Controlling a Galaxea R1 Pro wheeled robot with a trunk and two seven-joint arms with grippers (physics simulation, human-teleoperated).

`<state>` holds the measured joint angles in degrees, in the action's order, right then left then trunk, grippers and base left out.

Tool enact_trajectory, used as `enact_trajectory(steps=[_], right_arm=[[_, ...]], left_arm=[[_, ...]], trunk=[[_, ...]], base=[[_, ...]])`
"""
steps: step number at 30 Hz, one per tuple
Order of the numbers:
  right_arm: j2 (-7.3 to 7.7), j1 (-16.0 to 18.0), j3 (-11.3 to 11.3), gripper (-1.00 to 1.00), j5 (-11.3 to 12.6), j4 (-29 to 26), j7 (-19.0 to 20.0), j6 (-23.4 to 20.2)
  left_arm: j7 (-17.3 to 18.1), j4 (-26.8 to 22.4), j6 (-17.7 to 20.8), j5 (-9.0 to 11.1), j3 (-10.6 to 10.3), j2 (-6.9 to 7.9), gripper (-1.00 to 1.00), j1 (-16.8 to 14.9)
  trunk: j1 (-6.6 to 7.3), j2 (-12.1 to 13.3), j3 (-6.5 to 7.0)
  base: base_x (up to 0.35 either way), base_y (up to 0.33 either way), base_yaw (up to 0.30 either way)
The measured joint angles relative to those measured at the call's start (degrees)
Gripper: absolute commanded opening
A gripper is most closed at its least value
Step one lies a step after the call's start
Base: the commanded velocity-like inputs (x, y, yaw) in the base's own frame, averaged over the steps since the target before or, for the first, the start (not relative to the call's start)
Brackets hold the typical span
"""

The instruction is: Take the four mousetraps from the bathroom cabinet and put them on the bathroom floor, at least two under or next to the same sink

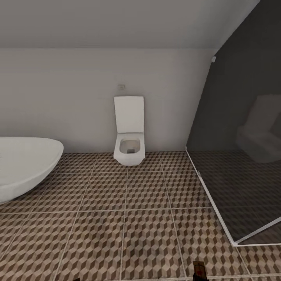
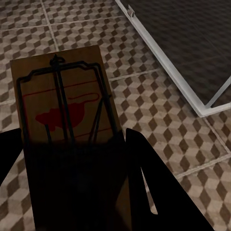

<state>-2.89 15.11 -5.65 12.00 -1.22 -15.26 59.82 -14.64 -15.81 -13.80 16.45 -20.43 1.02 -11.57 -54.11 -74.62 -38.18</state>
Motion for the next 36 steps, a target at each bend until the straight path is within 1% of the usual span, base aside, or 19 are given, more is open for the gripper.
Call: enact_trajectory(steps=[9,30,36], right_arm=[[0.00,0.0,0.0,-1.00,0.0,0.0,0.0,0.0],[0.00,0.0,0.0,-1.00,0.0,0.1,0.1,0.0],[0.00,0.0,0.0,-1.00,0.0,0.1,0.1,0.0]], left_arm=[[0.0,0.0,0.0,0.0,0.0,0.00,-1.00,0.0],[0.0,0.0,0.0,0.0,0.0,0.00,-1.00,0.0],[0.0,0.0,0.0,0.0,0.0,-0.01,-1.00,0.0]], trunk=[[0.01,0.0,0.00],[0.02,0.0,0.00],[0.00,0.0,0.00]], base=[[0.040,0.001,0.000],[0.200,0.101,0.000],[0.038,0.017,0.000]])
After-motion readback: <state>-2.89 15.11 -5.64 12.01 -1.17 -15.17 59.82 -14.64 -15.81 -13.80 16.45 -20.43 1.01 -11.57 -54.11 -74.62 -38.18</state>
